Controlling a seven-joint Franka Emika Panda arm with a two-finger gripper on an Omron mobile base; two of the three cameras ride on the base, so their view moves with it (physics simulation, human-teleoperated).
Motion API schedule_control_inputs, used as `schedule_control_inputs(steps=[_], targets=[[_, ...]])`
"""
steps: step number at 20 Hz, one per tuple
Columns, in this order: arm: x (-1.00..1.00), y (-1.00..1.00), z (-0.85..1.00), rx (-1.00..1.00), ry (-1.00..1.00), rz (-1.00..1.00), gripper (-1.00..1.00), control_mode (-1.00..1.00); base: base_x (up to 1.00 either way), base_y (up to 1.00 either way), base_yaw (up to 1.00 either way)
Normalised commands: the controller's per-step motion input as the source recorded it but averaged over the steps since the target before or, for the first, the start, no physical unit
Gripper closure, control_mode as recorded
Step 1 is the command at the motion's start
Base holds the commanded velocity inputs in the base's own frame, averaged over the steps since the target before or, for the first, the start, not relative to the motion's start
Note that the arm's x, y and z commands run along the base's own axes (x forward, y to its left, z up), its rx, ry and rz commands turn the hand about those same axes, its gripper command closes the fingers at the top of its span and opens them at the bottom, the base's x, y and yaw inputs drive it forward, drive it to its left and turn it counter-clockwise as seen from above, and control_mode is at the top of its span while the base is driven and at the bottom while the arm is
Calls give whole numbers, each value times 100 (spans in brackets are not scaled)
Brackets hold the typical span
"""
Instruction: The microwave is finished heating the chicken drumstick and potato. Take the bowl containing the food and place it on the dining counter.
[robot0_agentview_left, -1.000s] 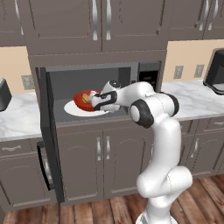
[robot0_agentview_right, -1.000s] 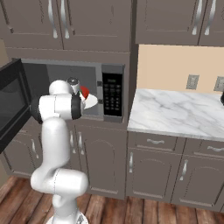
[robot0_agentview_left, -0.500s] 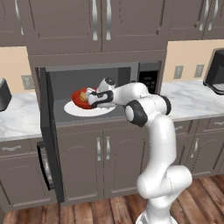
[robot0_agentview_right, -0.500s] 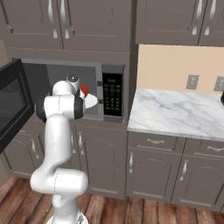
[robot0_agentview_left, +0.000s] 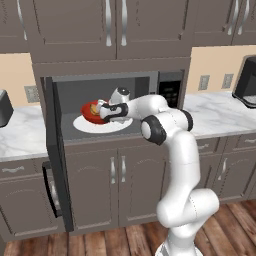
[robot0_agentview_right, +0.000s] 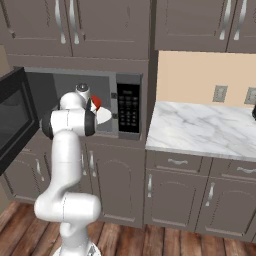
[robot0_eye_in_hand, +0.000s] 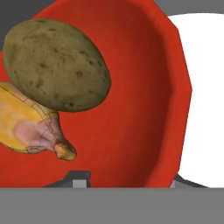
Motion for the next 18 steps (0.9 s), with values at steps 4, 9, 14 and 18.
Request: schedule_control_inputs(steps=[4, 9, 14, 18], targets=[[0, 0, 0, 0, 0, 0, 100, -100, 0, 0, 0], [-1, 0, 0, 0, 0, 0, 100, -100, 0, 0, 0], [-24, 0, 0, 0, -1, 0, 100, -100, 0, 0, 0], [-53, 0, 0, 0, -6, 0, 100, -100, 0, 0, 0]])
